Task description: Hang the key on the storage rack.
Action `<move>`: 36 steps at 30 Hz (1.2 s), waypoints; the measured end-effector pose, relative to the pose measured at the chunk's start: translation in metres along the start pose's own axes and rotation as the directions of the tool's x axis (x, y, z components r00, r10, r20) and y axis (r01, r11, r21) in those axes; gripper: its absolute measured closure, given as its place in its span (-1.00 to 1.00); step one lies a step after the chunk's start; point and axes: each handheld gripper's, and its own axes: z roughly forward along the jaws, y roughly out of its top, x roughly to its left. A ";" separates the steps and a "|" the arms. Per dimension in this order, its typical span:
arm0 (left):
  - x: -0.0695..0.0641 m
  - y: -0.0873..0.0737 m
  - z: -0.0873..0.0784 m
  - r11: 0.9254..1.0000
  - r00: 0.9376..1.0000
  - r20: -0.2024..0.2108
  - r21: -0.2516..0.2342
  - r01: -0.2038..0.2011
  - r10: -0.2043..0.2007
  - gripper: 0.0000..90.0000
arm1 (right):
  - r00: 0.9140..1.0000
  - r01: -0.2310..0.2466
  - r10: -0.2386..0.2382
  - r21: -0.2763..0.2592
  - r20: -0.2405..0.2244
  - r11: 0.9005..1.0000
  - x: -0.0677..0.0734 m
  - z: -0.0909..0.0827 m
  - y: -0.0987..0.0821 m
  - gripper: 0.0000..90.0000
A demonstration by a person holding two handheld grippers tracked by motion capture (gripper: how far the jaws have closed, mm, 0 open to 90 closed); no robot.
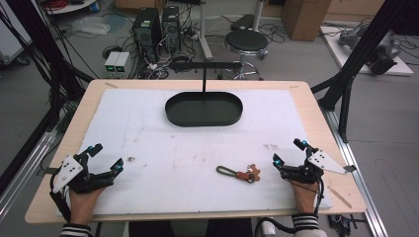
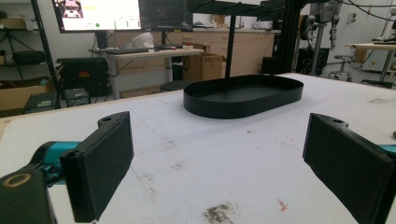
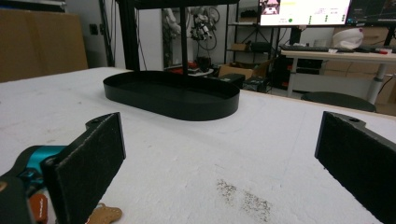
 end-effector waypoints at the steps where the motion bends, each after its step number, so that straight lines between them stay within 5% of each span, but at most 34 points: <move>1: 0.000 0.000 0.000 1.000 1.000 0.000 0.002 0.001 -0.001 -0.80 | 1.000 0.000 0.000 0.007 -0.003 1.000 0.001 0.001 0.000 -0.99; 6: 0.000 0.000 0.000 1.000 1.000 -0.003 0.001 0.000 0.000 -0.80 | 1.000 0.007 -0.007 0.031 -0.004 1.000 0.000 0.003 0.005 -0.99; 12: 0.000 0.000 0.000 1.000 1.000 -0.003 0.004 -0.001 0.001 -0.80 | 0.997 0.019 -0.014 0.068 -0.070 0.997 0.004 0.010 0.019 -0.99; 16: -0.001 0.000 0.000 1.000 1.000 -0.002 0.002 -0.002 0.002 -0.80 | 0.987 0.032 -0.014 0.115 -0.159 0.993 0.007 0.014 0.032 -0.99; 18: -0.001 0.000 0.000 1.000 1.000 -0.002 0.003 -0.002 0.002 -0.80 | 0.978 0.067 -0.036 0.147 -0.205 0.987 0.010 0.016 0.040 -0.98; 19: 0.000 0.000 0.000 1.000 1.000 -0.005 0.004 -0.002 0.002 -0.80 | 0.967 0.105 -0.060 0.174 -0.249 0.979 0.014 0.018 0.049 -0.98; 20: 0.000 0.000 0.000 1.000 1.000 -0.003 0.004 -0.004 0.004 -0.80 | 0.967 0.105 -0.060 0.174 -0.249 0.979 0.014 0.018 0.049 -0.98; 24: -0.001 0.000 0.000 1.000 1.000 -0.002 0.003 -0.002 0.002 -0.80 | 0.937 0.172 -0.089 0.224 -0.337 0.959 0.023 0.024 0.067 -0.98; 27: -0.001 0.000 0.000 1.000 1.000 -0.002 0.002 -0.003 0.003 -0.80 | 0.915 0.242 -0.130 0.262 -0.381 0.934 0.030 0.030 0.075 -0.98; 28: -0.001 0.000 0.000 1.000 1.000 -0.002 0.002 -0.003 0.003 -0.80 | 0.915 0.242 -0.130 0.262 -0.381 0.934 0.030 0.030 0.075 -0.98; 32: -0.001 0.000 0.000 1.000 1.000 -0.003 0.006 -0.009 0.009 -0.80 | 0.889 0.305 -0.153 0.307 -0.432 0.901 0.039 0.039 0.082 -0.98; 34: -0.001 0.000 0.000 1.000 1.000 -0.003 0.007 -0.009 0.009 -0.80 | 0.872 0.344 -0.157 0.351 -0.464 0.871 0.046 0.046 0.084 -0.98; 35: -0.001 0.000 0.000 1.000 1.000 -0.003 0.008 -0.010 0.010 -0.80 | 0.872 0.344 -0.157 0.351 -0.464 0.871 0.046 0.046 0.084 -0.98; 36: -0.001 0.000 0.000 1.000 1.000 -0.003 0.008 -0.010 0.010 -0.80 | 0.859 0.367 -0.156 0.374 -0.487 0.852 0.050 0.051 0.085 -0.98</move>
